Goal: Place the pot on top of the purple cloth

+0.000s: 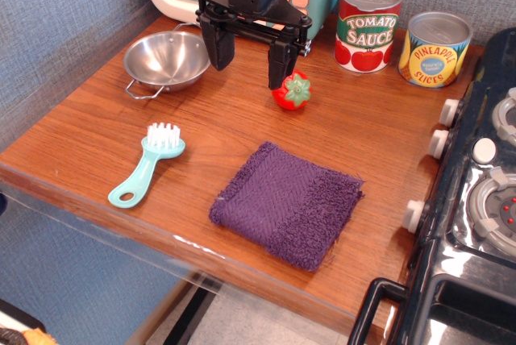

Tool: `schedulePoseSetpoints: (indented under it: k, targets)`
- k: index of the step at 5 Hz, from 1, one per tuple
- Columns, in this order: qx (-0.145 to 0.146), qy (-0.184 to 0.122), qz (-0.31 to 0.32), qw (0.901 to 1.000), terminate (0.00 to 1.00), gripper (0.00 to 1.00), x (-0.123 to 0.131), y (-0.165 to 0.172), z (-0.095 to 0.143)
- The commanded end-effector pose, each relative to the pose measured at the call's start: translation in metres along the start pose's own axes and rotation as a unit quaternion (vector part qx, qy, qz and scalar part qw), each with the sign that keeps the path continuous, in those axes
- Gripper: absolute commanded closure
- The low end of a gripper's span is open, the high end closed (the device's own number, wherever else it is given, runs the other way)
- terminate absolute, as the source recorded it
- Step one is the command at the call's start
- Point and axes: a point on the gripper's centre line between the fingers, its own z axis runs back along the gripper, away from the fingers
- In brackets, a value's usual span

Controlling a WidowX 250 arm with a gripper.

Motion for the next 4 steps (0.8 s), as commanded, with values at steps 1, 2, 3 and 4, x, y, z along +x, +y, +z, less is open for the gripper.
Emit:
schedulePoseSetpoints:
  k: [1,2,3,4]
  targets:
    - [0.0,0.0,0.0,1.0,0.0,0.0,0.0,0.0,0.0]
    - [-0.019,-0.004,0.022,0.9996,0.0,0.0,0.016,0.017,-0.001]
    - [-0.02,0.0,0.059,0.9981,0.0,0.0,0.034,0.041,-0.008]
    - [-0.004,0.011,0.111,0.9937,0.0,0.0,0.056,0.08,-0.021]
